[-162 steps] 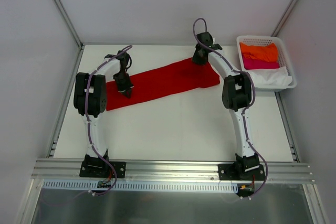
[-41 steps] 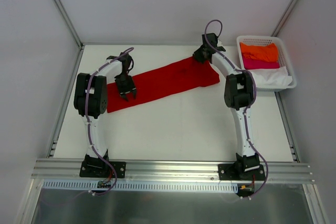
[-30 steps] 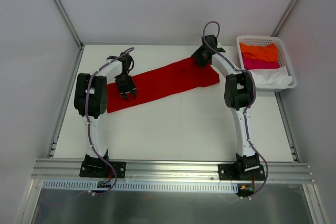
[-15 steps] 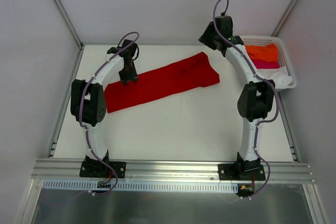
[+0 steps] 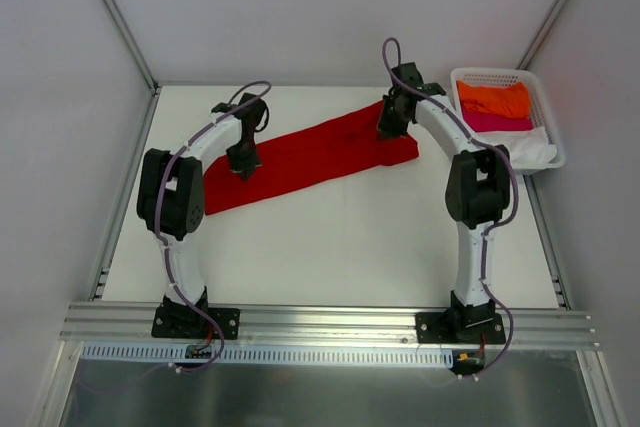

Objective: Fold and stack the t-shirts
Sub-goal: Rotate the tshirt 90 degrees

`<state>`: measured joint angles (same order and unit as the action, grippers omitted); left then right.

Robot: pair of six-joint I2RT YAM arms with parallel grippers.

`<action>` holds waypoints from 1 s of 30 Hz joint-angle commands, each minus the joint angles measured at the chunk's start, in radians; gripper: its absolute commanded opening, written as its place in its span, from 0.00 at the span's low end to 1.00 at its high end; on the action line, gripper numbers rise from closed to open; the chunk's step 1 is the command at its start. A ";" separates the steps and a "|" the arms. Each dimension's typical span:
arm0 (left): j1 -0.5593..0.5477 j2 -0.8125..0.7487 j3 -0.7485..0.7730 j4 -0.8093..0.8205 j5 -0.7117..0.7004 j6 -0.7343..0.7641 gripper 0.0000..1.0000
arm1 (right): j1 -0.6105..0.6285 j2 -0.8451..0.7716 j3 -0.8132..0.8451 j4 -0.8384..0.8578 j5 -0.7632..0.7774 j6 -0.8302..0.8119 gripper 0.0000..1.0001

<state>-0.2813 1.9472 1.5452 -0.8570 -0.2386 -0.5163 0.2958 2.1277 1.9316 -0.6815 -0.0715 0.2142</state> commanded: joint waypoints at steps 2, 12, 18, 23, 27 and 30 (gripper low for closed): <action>-0.001 0.047 -0.007 -0.017 -0.019 -0.004 0.00 | 0.014 0.037 -0.003 -0.096 -0.048 0.017 0.00; -0.001 0.098 -0.020 -0.019 -0.033 0.018 0.00 | 0.014 0.089 0.044 -0.147 -0.004 0.005 0.00; -0.001 0.105 -0.010 -0.017 -0.028 0.012 0.00 | 0.019 0.087 0.047 -0.147 0.061 -0.007 0.00; -0.001 0.127 0.027 -0.008 0.011 0.019 0.00 | 0.019 0.150 0.113 -0.164 0.110 -0.025 0.01; 0.001 0.139 0.055 -0.007 0.025 0.021 0.00 | 0.017 0.207 0.199 -0.197 0.153 -0.047 0.01; -0.001 0.148 0.059 -0.002 0.022 0.035 0.00 | 0.020 0.222 0.220 -0.202 0.209 -0.073 0.00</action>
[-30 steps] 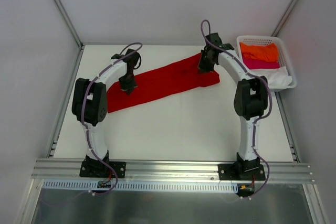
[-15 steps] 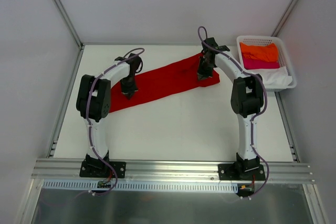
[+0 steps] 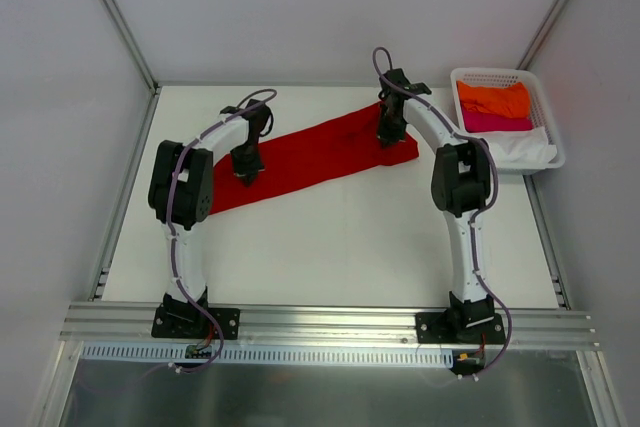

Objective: Fold and stack the t-shirts
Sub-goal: Rotate the tshirt 90 degrees

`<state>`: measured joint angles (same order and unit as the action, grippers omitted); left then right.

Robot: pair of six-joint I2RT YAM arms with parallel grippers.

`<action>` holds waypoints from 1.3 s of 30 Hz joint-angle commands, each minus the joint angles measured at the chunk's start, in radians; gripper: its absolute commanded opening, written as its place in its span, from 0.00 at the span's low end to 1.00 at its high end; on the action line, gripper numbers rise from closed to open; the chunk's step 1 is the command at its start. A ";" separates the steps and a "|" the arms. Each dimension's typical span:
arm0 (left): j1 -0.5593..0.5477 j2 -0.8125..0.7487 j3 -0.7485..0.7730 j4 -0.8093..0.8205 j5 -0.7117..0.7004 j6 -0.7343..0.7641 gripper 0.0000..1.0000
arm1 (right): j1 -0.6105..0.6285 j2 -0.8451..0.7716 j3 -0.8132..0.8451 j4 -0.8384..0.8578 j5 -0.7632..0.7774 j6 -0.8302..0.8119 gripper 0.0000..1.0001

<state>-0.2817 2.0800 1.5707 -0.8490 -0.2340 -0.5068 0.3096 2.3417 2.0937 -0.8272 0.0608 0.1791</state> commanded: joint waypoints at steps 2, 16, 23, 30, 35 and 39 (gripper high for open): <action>-0.001 0.023 0.032 -0.010 0.018 0.031 0.00 | 0.003 0.018 0.068 -0.073 0.105 -0.053 0.01; 0.001 0.006 -0.080 -0.012 0.127 0.036 0.00 | 0.017 0.088 0.146 -0.130 0.122 -0.052 0.00; -0.001 -0.001 -0.124 -0.009 0.154 0.054 0.00 | 0.022 0.113 0.177 -0.130 0.099 -0.024 0.00; -0.001 -0.069 -0.169 -0.015 0.278 0.099 0.00 | 0.020 0.146 0.209 -0.130 0.037 0.005 0.01; -0.002 -0.132 -0.247 -0.030 0.332 0.093 0.00 | 0.028 0.149 0.177 -0.128 0.034 0.014 0.01; -0.004 -0.187 -0.305 -0.032 0.366 0.085 0.00 | 0.037 0.159 0.161 -0.128 0.033 0.019 0.01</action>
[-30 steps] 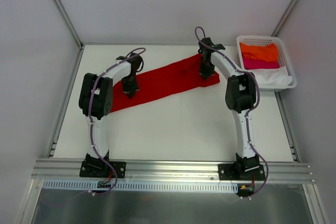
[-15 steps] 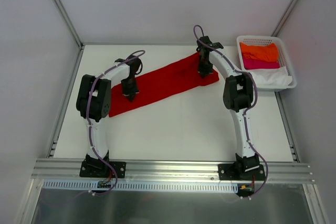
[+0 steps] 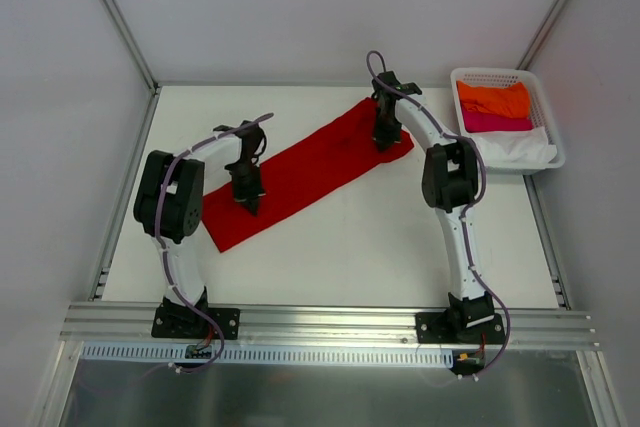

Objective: Fold and stack the t-shirts
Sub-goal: Rotate the tshirt 90 degrees

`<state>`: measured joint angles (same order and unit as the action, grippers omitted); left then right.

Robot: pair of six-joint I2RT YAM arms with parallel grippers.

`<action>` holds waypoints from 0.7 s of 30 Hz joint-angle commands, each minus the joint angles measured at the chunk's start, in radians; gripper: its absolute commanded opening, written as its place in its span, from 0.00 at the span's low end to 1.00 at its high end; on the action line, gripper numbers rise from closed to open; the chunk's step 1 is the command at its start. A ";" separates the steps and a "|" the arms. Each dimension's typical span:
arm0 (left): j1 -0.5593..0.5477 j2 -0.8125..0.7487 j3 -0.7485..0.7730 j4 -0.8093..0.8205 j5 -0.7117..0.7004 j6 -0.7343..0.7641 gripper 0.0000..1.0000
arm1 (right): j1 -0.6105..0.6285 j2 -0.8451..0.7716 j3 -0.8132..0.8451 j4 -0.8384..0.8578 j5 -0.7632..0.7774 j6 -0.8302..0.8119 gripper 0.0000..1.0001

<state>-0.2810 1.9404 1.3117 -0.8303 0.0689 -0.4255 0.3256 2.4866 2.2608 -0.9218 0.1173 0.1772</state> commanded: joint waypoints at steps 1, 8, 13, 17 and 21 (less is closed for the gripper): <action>-0.004 -0.054 -0.061 -0.053 0.072 0.004 0.00 | 0.023 0.017 -0.006 -0.035 -0.025 0.025 0.01; -0.047 -0.101 -0.106 -0.058 0.169 -0.002 0.00 | 0.030 0.040 0.028 -0.032 -0.034 0.051 0.01; -0.119 -0.106 -0.098 -0.056 0.222 -0.032 0.00 | 0.030 0.043 0.045 -0.019 -0.033 0.047 0.01; -0.184 -0.090 -0.066 -0.055 0.261 -0.068 0.00 | 0.032 0.044 0.048 -0.012 -0.022 0.031 0.01; -0.263 -0.067 -0.028 -0.055 0.249 -0.124 0.00 | 0.032 0.037 0.040 -0.014 -0.011 0.008 0.00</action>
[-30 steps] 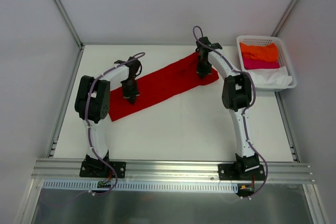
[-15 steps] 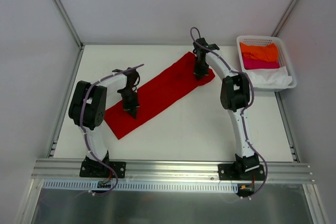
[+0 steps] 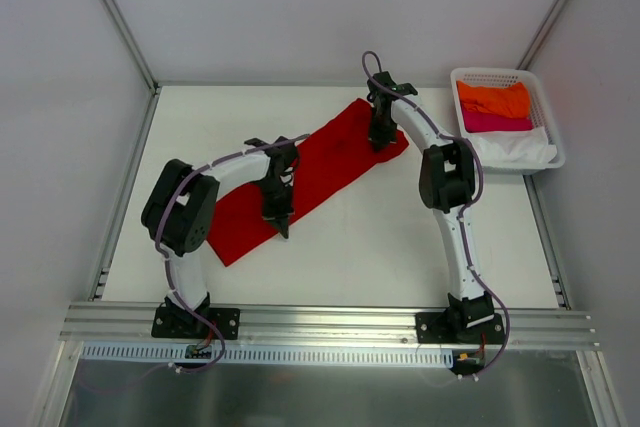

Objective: Fold and stack the t-shirts
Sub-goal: Rotate the tshirt 90 degrees

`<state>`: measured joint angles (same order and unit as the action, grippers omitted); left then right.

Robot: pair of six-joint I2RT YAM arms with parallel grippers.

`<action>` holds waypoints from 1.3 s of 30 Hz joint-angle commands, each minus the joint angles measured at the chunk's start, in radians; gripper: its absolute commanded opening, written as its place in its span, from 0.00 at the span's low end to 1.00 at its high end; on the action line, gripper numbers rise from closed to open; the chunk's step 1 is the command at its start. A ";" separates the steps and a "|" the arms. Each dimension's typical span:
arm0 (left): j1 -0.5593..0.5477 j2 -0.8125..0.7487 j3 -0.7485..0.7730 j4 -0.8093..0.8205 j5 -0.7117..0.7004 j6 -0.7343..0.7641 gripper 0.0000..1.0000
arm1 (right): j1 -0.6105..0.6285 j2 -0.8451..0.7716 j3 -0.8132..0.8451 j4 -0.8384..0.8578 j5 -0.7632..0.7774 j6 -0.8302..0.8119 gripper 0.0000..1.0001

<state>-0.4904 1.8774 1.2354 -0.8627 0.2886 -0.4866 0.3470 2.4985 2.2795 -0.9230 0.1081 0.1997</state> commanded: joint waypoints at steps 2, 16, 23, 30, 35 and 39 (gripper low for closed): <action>-0.088 -0.018 0.058 -0.024 -0.018 -0.082 0.00 | 0.009 0.014 0.017 -0.013 0.001 -0.028 0.01; -0.088 -0.198 0.282 0.242 -0.472 -0.193 0.00 | 0.007 -0.347 -0.330 0.232 -0.097 -0.105 0.01; -0.092 -0.299 -0.223 0.923 -0.296 -0.205 0.00 | 0.020 -0.605 -0.807 0.713 -0.130 -0.072 0.01; -0.079 -0.501 -0.327 0.823 -0.523 -0.093 0.00 | -0.006 -0.629 -0.842 0.661 -0.183 -0.097 0.01; -0.044 -0.651 -0.447 0.924 -0.482 -0.082 0.00 | -0.008 -0.592 -0.839 0.759 -0.335 -0.030 0.00; -0.004 -0.779 -0.569 0.834 -0.541 -0.115 0.00 | -0.005 -0.598 -0.828 0.714 -0.321 -0.049 0.01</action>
<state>-0.5167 1.1660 0.7437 0.0254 -0.1871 -0.5968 0.3401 1.9091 1.4193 -0.2272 -0.1711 0.1463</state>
